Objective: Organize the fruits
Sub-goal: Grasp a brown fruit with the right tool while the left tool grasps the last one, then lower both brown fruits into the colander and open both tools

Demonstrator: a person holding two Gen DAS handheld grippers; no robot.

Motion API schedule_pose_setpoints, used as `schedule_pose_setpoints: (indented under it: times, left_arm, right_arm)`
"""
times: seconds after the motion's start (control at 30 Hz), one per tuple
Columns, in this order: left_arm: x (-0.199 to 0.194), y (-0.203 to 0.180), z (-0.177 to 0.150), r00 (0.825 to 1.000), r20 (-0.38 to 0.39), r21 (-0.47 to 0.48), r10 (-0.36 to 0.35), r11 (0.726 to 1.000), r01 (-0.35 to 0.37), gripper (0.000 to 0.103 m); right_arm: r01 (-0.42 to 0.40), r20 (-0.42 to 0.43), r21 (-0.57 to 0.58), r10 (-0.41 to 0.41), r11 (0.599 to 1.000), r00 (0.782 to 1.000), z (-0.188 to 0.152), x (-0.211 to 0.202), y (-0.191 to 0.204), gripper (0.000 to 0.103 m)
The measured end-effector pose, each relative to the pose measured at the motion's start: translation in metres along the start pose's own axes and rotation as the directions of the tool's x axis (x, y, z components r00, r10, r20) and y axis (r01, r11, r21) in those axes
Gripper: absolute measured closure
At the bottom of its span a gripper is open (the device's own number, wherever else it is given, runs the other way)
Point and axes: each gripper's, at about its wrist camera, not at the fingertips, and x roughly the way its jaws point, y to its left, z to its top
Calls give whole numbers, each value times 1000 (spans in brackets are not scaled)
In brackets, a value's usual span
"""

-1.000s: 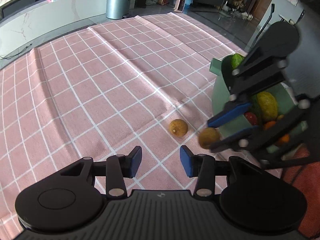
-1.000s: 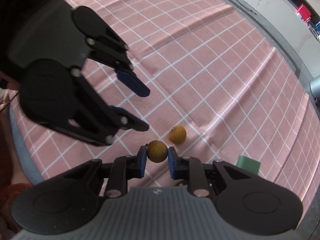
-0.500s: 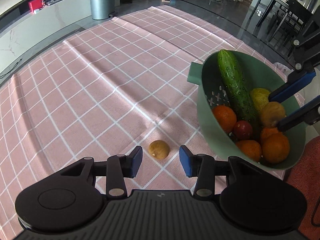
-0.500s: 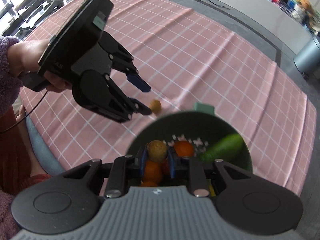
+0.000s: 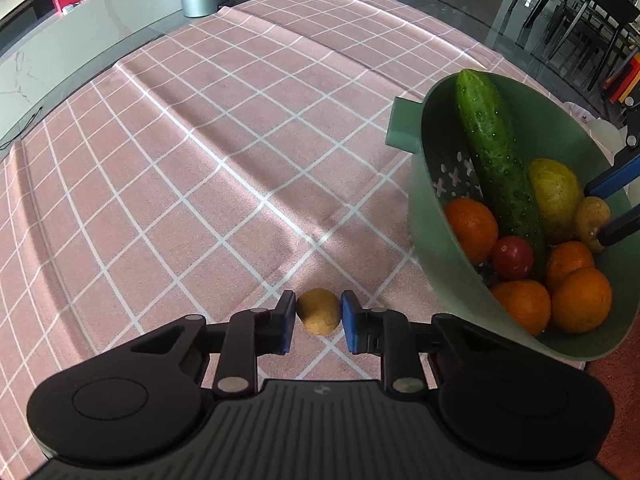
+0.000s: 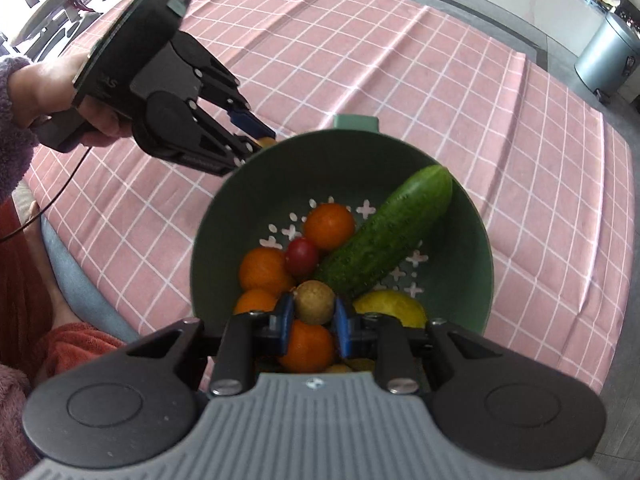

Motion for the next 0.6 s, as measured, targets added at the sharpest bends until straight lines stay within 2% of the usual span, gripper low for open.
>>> schedule_pose_setpoints:
  times: [0.07, 0.2, 0.27, 0.37, 0.47, 0.6]
  left_arm:
    - [-7, -3, 5, 1000, -25, 29, 0, 1000, 1, 76]
    - [-42, -21, 21, 998, -43, 149, 44, 988, -37, 76]
    - [-63, -30, 32, 999, -38, 183, 34, 983, -26, 76]
    - [-86, -53, 48, 999, -37, 246, -24, 969, 32, 76]
    - [-83, -77, 57, 993, -92, 312, -69, 945, 95, 76]
    - [-50, -97, 63, 970, -231, 345, -72, 926, 151, 76]
  right_arm:
    - [-3, -13, 1, 3, 1000, 1000, -2, 2, -6, 85]
    - [-15, -32, 1, 15, 1000, 999, -5, 6, -13, 85]
    - [-27, -38, 2, 27, 1000, 999, -5, 10, -15, 85]
    - [-45, -51, -5, 45, 999, 998, -3, 16, -15, 85]
    - [-47, -71, -30, 45, 998, 996, -1, 21, -12, 85]
    - [-57, -92, -56, 51, 997, 994, 1, 26, -10, 85]
